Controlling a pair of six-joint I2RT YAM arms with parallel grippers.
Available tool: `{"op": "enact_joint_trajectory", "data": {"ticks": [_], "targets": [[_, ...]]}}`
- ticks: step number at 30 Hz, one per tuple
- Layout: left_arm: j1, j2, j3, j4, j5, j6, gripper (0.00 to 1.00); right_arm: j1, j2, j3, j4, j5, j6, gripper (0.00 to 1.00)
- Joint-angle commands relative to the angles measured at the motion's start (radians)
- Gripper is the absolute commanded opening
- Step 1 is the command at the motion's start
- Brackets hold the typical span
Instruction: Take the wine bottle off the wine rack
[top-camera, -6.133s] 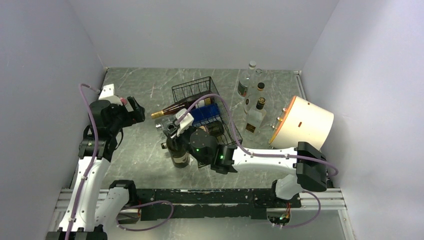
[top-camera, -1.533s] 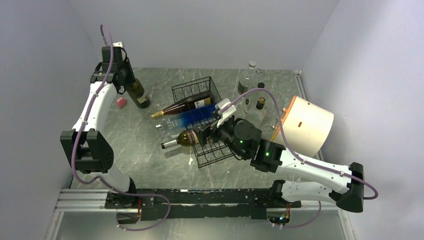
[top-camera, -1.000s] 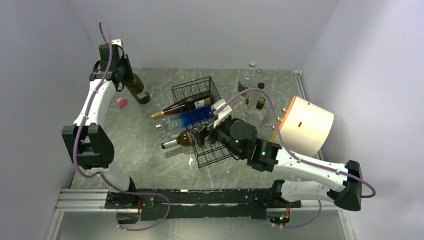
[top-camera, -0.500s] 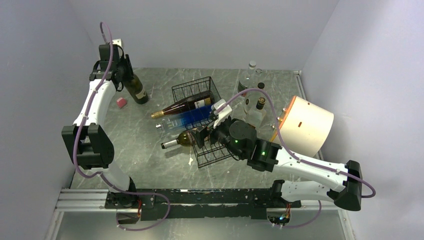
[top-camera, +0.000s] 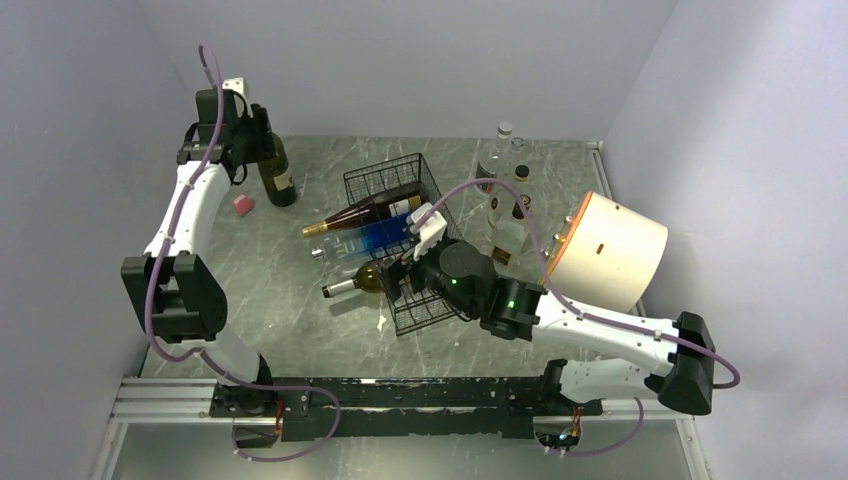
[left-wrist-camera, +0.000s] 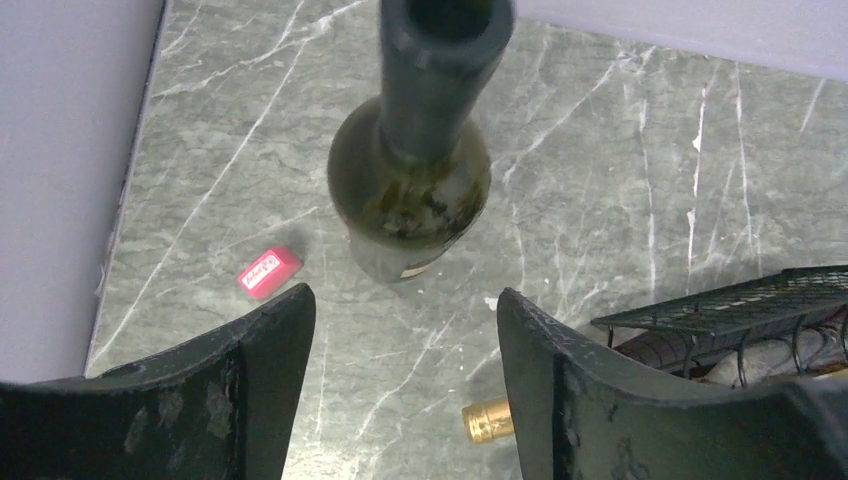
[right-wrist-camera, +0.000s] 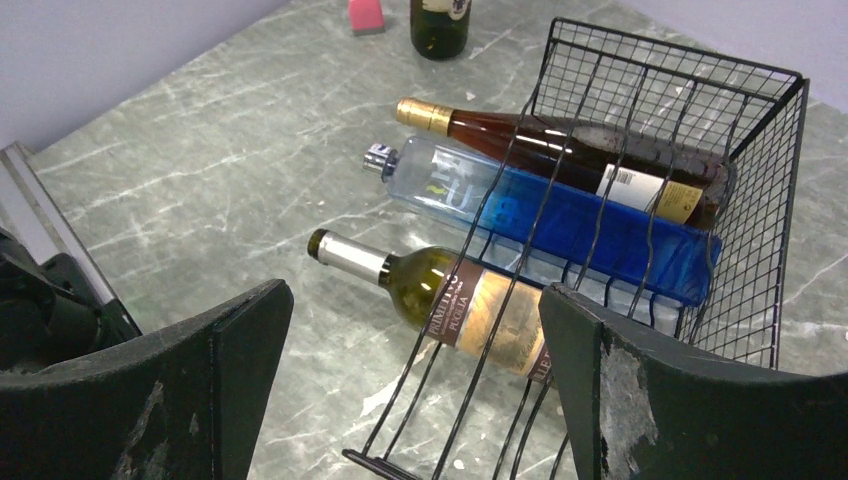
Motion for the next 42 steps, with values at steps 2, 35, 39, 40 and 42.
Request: {"op": "enact_joint_trajectory", "data": {"ticks": [2,35,39,40,42], "targets": [[0.008,-0.078,-0.025,0.047,0.055,0.005,0.73,-0.003,0.031,0.044,-0.018,-0.023,0.010,1.00],[-0.045,-0.263,-0.089,0.094,0.155,-0.035,0.90,0.238,0.815,0.621,-0.431,0.320,-0.384,1.00],[-0.049,-0.266,-0.091,0.095,0.162,-0.035,0.90,0.239,0.882,0.622,-0.400,0.359,-0.483,1.00],[-0.050,-0.265,-0.091,0.095,0.164,-0.037,0.90,0.237,0.885,0.616,-0.384,0.370,-0.508,1.00],[-0.050,-0.263,-0.089,0.093,0.171,-0.038,0.90,0.230,0.929,0.605,-0.351,0.379,-0.554,1.00]]}}
